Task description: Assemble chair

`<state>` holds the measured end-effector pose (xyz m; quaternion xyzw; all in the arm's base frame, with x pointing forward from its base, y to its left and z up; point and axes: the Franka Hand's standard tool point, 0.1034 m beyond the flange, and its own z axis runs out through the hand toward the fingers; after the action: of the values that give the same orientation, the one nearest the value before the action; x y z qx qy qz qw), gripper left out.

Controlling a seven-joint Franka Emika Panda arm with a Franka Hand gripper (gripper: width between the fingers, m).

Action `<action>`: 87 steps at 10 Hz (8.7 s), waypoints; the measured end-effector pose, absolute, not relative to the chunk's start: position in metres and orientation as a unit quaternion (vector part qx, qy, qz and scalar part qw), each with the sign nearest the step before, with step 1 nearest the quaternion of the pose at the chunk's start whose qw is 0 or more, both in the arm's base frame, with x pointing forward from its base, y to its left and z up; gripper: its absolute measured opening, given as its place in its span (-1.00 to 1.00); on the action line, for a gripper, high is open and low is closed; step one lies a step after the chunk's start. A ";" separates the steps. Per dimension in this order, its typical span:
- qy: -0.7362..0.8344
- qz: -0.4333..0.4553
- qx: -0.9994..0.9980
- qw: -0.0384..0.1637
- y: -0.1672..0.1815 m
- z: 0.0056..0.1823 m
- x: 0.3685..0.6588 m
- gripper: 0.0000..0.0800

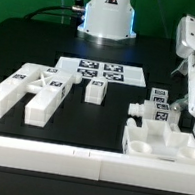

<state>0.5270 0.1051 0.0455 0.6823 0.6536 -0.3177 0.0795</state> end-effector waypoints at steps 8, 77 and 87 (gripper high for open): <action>0.617 -0.363 0.686 0.128 0.112 0.045 0.515 0.62; 0.257 -0.062 0.964 -0.003 0.049 0.133 0.554 -0.25; 0.334 0.032 0.942 0.006 0.027 0.138 0.602 -0.25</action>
Offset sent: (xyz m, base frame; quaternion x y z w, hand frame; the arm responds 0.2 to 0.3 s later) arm 0.0019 -0.0018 0.0036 -0.0035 -0.1932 -0.0055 0.9811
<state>0.6024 0.0267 0.1378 0.9420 0.3339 0.0320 0.0059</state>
